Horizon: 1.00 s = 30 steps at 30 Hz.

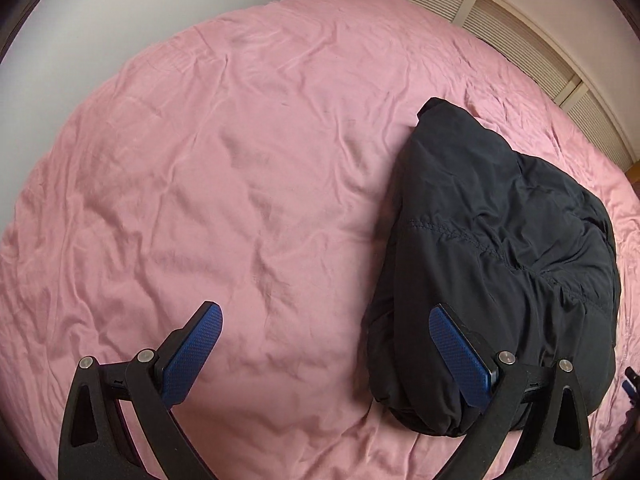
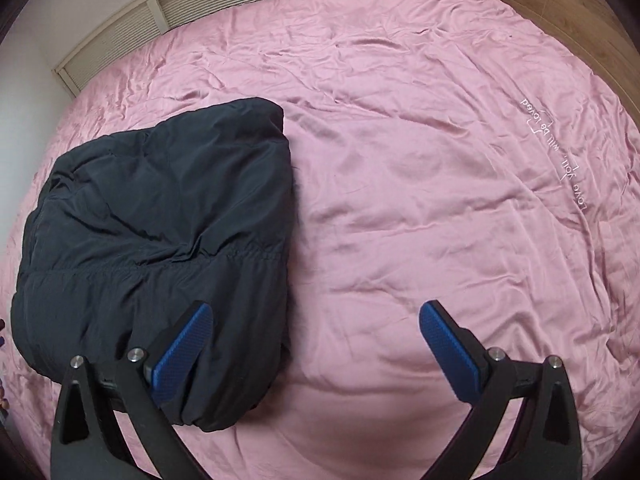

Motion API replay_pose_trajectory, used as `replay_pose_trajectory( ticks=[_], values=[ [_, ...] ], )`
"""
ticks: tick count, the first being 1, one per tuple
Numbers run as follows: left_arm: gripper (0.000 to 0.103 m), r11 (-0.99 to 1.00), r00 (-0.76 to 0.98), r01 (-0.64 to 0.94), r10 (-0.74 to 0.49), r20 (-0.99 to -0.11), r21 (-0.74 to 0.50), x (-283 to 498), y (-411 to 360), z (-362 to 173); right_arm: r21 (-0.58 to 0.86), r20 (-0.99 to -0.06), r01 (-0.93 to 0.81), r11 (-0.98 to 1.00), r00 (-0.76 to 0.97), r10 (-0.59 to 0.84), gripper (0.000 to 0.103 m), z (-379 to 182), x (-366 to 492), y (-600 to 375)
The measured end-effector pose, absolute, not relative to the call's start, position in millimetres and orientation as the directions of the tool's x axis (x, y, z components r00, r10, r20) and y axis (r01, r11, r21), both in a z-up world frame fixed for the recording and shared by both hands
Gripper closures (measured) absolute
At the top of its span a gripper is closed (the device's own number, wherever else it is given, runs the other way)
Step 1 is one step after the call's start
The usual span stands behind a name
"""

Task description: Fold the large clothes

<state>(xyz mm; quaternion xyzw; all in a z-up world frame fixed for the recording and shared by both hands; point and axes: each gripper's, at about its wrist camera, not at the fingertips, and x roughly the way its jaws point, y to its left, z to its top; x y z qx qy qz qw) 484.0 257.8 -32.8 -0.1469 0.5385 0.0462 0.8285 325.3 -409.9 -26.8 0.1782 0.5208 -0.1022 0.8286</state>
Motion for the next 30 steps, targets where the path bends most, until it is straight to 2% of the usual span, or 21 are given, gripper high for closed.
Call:
replay_pose_trajectory(
  ticks=[8,12,20,30],
  values=[
    [0.001,0.946,0.418,-0.263,-0.066,-0.906,-0.190,493.2,267.2,-36.6,0.291,-0.867,0.370,0.882,0.491,0.080,0.000,-29.8,326.6,-415.7],
    [0.001,0.926,0.440,-0.285,-0.103,-0.892,-0.248,504.0,276.1,-38.8,0.350,-0.851,0.371,0.860,0.509,0.127,0.000,-33.7,334.8,-421.5],
    [0.001,0.906,0.438,-0.305,-0.140,-0.888,-0.293,521.8,274.1,-53.6,0.382,-0.849,0.368,0.848,0.502,0.164,0.000,-50.7,349.6,-421.8],
    [0.001,0.839,0.400,-0.236,-0.376,-0.836,-0.491,553.8,254.8,-80.8,0.564,-0.791,0.335,0.755,0.483,0.377,0.000,-88.2,372.0,-415.5]
  ],
)
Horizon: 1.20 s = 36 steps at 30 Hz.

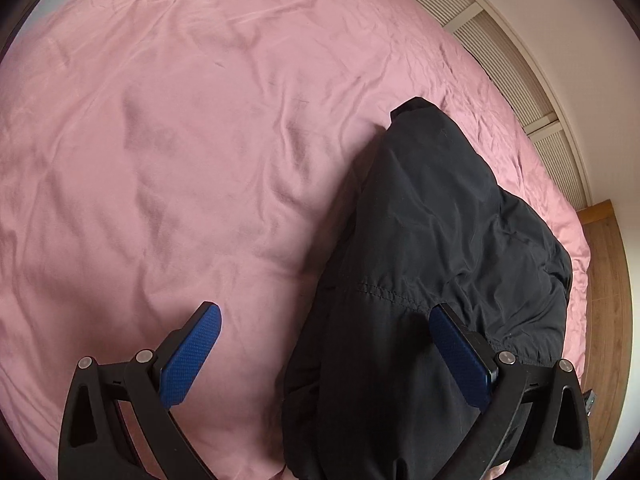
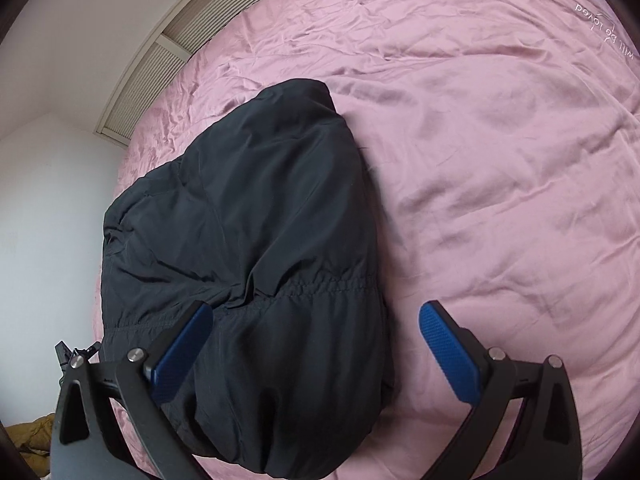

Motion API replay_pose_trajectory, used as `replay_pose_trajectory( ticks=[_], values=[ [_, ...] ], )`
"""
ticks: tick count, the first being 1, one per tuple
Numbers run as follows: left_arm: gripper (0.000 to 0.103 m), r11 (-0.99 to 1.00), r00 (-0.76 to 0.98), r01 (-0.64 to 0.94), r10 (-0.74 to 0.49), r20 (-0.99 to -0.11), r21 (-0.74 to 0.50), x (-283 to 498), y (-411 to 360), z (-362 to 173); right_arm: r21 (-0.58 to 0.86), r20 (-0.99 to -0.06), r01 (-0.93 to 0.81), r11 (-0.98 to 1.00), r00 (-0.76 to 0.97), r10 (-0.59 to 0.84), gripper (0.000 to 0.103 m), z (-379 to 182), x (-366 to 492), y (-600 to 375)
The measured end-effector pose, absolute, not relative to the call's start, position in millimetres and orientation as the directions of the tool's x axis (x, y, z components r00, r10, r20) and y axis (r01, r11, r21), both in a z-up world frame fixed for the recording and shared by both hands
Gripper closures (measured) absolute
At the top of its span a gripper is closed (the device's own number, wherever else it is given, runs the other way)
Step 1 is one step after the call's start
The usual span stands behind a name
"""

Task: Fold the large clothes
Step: 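Lift the coat bundle with both tools and flip it over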

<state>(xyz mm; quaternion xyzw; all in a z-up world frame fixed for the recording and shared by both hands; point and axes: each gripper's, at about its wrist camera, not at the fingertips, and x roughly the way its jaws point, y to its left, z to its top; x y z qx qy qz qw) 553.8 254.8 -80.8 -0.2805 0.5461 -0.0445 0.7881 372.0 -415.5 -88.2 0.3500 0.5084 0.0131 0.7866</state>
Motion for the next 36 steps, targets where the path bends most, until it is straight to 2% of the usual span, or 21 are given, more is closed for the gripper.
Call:
replay_pose_trajectory(
  ticks=[10,17,23,30,32,34,35,36],
  values=[
    [0.001,0.835,0.305,-0.139,-0.475,-0.825,-0.533,594.2,226.8,-116.6,0.676,-0.728,0.278,0.682,0.399,0.558,0.000,-140.0,401.6,-404.8],
    [0.001,0.752,0.262,-0.101,-0.612,-0.746,-0.652,604.0,224.4,-144.9,0.761,-0.645,0.225,0.608,0.358,0.675,0.000,-175.1,420.0,-391.2],
    [0.001,0.722,0.213,-0.078,-0.661,-0.719,-0.687,608.6,204.4,-162.3,0.809,-0.586,0.205,0.551,0.360,0.726,0.000,-195.0,430.3,-377.3],
    [0.001,0.704,0.206,-0.047,-0.687,-0.697,-0.708,605.4,187.1,-160.0,0.817,-0.574,0.195,0.544,0.372,0.730,0.000,-204.7,432.7,-365.6],
    [0.005,0.702,0.218,-0.040,-0.688,-0.692,-0.711,600.0,182.4,-157.1,0.816,-0.575,0.189,0.547,0.374,0.728,0.000,-204.8,432.5,-362.0],
    [0.023,0.690,0.231,-0.042,-0.697,-0.679,-0.723,595.5,179.0,-154.0,0.814,-0.576,0.186,0.550,0.378,0.725,0.000,-200.1,432.7,-359.8],
    [0.029,0.680,0.238,-0.046,-0.704,-0.669,-0.732,592.4,178.0,-152.0,0.815,-0.574,0.184,0.549,0.380,0.725,0.005,-198.2,432.2,-357.7],
    [0.044,0.669,0.240,-0.043,-0.714,-0.657,-0.742,588.5,176.0,-149.7,0.819,-0.568,0.181,0.544,0.384,0.728,0.008,-194.0,428.2,-358.5]
  ],
)
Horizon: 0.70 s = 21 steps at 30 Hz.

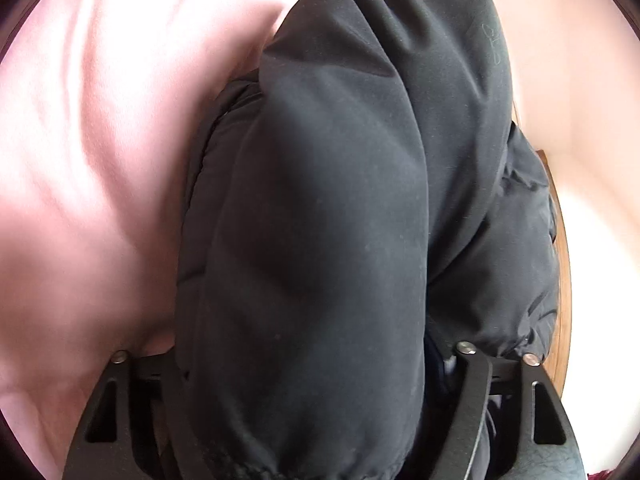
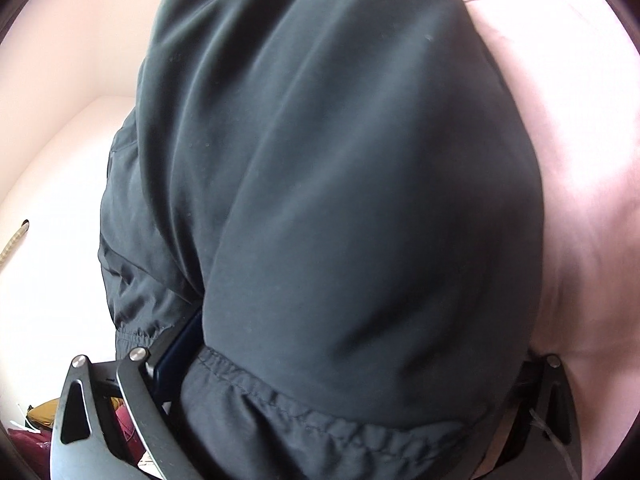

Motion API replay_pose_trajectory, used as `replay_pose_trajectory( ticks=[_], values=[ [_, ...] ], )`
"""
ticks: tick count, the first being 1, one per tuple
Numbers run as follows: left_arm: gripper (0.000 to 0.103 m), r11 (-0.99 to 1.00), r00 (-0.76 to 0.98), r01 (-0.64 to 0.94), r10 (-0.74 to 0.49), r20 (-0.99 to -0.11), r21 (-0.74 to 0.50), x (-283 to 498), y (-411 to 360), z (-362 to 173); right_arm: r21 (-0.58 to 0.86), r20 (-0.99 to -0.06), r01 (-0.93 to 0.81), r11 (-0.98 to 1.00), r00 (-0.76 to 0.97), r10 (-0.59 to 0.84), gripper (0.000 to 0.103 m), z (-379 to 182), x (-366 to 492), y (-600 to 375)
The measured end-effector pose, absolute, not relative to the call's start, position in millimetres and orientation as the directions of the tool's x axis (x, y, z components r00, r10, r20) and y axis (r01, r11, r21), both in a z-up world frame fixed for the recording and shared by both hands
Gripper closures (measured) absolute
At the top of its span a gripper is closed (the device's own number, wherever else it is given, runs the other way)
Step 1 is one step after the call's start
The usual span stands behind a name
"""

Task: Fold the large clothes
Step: 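Lift the coat bundle with both tools and flip it over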

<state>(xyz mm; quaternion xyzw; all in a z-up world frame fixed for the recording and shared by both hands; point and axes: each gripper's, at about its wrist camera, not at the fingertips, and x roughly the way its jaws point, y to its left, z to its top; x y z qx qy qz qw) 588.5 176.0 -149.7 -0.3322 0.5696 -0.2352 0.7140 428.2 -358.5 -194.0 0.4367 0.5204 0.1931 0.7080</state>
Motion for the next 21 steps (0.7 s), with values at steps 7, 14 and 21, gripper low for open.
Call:
replay_pose_trajectory(
  ticks=[7,14,21],
  values=[
    [0.078,0.680,0.284,-0.022,-0.699,-0.657,-0.733,570.3,157.9,-114.9,0.822,-0.553,0.134,0.553,0.419,0.720,0.066,-155.6,421.8,-342.9],
    [0.083,0.659,0.344,0.036,-0.714,-0.610,-0.751,542.3,140.4,-56.2,0.798,-0.556,0.068,0.598,0.465,0.689,0.079,-96.5,408.3,-329.3],
    [0.085,0.652,0.367,0.102,-0.727,-0.580,-0.752,524.6,127.1,-1.5,0.777,-0.541,-0.005,0.630,0.507,0.671,0.083,-30.4,394.7,-308.8]
  ],
)
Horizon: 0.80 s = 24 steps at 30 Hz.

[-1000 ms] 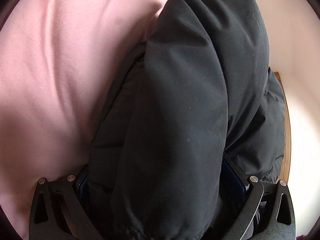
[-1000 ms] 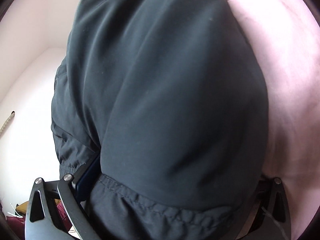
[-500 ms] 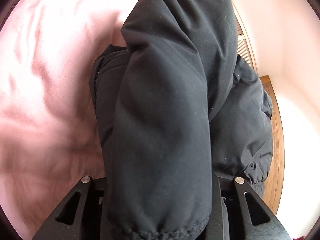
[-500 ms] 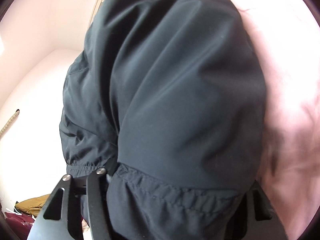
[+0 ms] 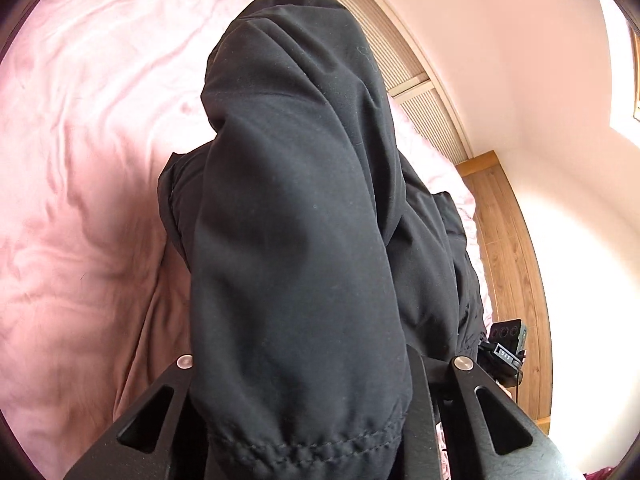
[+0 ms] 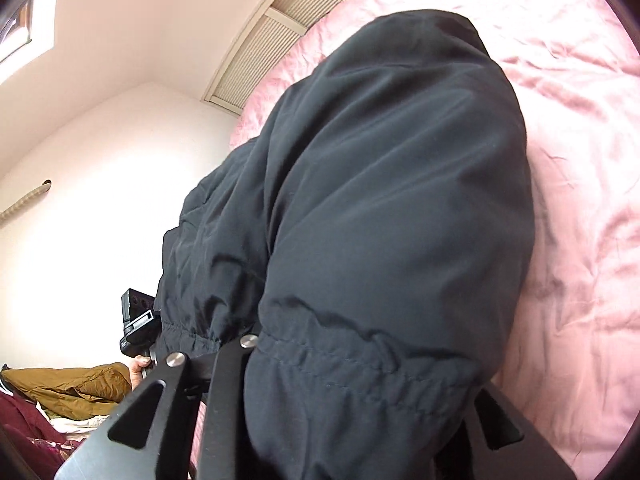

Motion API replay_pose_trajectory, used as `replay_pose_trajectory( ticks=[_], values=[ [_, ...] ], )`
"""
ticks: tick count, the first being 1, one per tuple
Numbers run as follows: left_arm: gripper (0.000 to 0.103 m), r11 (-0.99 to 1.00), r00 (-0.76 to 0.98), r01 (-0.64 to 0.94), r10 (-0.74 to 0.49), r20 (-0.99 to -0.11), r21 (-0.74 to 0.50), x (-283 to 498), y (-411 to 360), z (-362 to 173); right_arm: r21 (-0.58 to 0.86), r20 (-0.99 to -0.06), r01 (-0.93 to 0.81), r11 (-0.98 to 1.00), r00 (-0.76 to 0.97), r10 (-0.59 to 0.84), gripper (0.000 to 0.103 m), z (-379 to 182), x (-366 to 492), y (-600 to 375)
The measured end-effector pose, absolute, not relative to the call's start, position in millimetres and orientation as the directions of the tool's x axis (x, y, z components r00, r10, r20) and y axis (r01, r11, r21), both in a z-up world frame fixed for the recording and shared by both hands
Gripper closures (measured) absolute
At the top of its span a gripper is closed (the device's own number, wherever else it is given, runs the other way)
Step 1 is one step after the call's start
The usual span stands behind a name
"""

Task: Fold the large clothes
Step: 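Lift the coat bundle with both tools and flip it over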

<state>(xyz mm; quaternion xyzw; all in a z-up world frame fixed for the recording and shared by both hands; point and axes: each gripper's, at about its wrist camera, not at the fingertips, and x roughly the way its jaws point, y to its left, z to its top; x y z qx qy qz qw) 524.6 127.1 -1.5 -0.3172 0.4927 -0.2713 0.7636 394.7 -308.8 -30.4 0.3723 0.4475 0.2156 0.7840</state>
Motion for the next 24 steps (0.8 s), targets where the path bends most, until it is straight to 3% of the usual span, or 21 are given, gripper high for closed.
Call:
replay_pose_trajectory(
  ticks=[12,18,24],
  values=[
    [0.084,0.666,0.358,0.171,-0.728,-0.585,-0.726,456.9,140.2,59.5,0.759,-0.538,-0.050,0.649,0.512,0.669,0.084,34.1,365.0,-300.1],
    [0.084,0.681,0.322,0.119,-0.715,-0.621,-0.722,438.3,157.9,27.0,0.758,-0.570,0.002,0.652,0.487,0.662,0.084,1.8,353.7,-313.7],
    [0.080,0.776,0.292,0.030,-0.610,-0.737,-0.630,439.7,172.5,-35.7,0.723,-0.650,0.116,0.681,0.450,0.613,0.083,-56.6,338.5,-314.0]
  ],
)
